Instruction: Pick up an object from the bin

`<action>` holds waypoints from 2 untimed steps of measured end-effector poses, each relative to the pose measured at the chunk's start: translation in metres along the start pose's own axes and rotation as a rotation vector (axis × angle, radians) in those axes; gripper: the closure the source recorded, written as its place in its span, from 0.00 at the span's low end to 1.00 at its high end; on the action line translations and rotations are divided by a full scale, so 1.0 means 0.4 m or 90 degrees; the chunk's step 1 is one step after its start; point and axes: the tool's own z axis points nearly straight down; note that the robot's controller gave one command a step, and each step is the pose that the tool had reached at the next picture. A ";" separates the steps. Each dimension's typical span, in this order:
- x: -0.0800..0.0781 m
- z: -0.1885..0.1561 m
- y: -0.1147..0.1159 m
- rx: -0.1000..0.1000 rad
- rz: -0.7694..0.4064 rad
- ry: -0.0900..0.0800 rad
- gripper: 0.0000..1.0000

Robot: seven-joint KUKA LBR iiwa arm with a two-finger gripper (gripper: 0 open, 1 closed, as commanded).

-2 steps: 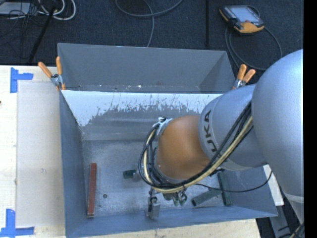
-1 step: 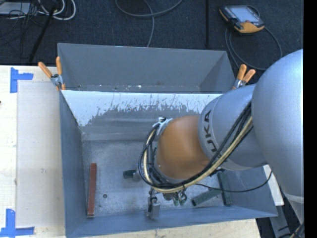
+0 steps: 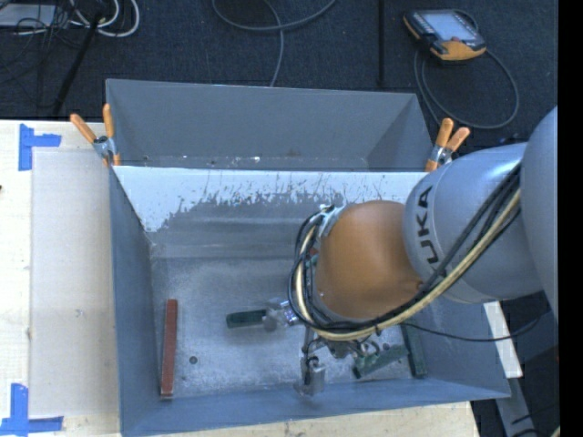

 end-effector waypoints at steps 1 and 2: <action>-0.007 -0.010 -0.073 0.004 -0.046 -0.002 0.00; -0.125 -0.004 0.052 0.002 -0.045 -0.001 0.00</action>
Offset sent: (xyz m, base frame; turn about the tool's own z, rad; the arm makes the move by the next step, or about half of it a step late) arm 0.0727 0.1028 0.0012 -0.0690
